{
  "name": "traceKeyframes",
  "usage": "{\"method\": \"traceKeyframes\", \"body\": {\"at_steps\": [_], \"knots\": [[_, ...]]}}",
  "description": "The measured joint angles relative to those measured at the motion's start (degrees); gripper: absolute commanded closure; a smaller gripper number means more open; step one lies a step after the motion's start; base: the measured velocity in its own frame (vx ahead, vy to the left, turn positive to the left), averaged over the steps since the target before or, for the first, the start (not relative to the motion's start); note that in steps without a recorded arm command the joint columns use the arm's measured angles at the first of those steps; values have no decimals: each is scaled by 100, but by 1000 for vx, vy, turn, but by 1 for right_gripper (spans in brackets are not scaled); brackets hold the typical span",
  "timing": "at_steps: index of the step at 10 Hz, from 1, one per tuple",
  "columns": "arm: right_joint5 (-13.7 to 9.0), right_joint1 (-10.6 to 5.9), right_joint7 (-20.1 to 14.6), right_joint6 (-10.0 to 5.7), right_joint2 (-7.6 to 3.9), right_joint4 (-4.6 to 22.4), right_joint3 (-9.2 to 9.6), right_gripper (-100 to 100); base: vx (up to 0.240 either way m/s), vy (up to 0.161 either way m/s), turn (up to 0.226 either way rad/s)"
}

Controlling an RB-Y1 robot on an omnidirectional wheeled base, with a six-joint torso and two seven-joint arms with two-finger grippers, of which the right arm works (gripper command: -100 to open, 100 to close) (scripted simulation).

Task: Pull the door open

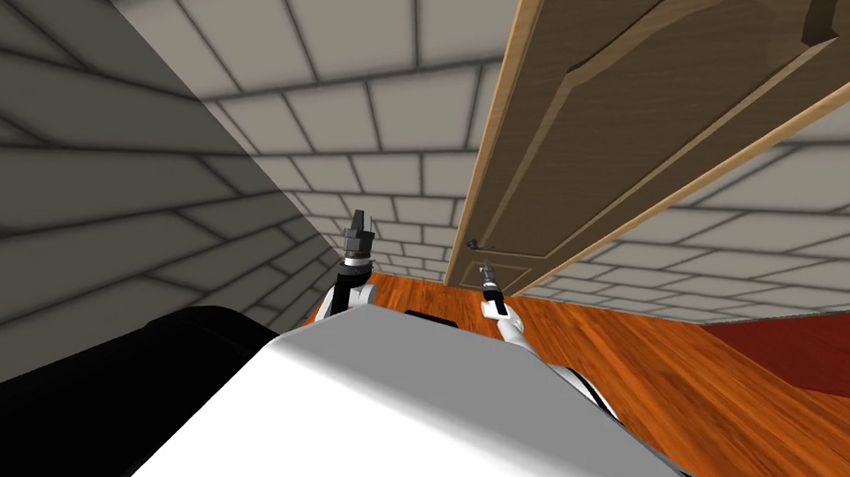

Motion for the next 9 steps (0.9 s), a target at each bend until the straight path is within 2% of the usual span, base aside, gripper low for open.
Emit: {"method": "traceKeyframes", "body": {"at_steps": [3,5,6,8,9], "knots": [[-3,-197,-31,-75,-52,425,-13,-100,28,-70,137],[-3,-286,-50,-114,-82,634,-19,-100,13,-53,11],[-4,-291,-51,-118,-84,645,-19,-100,124,37,175],[-44,-89,-190,-120,-270,504,-62,-100,154,36,78],[-55,-139,-204,-170,-282,624,-80,-100,154,63,178]]}}
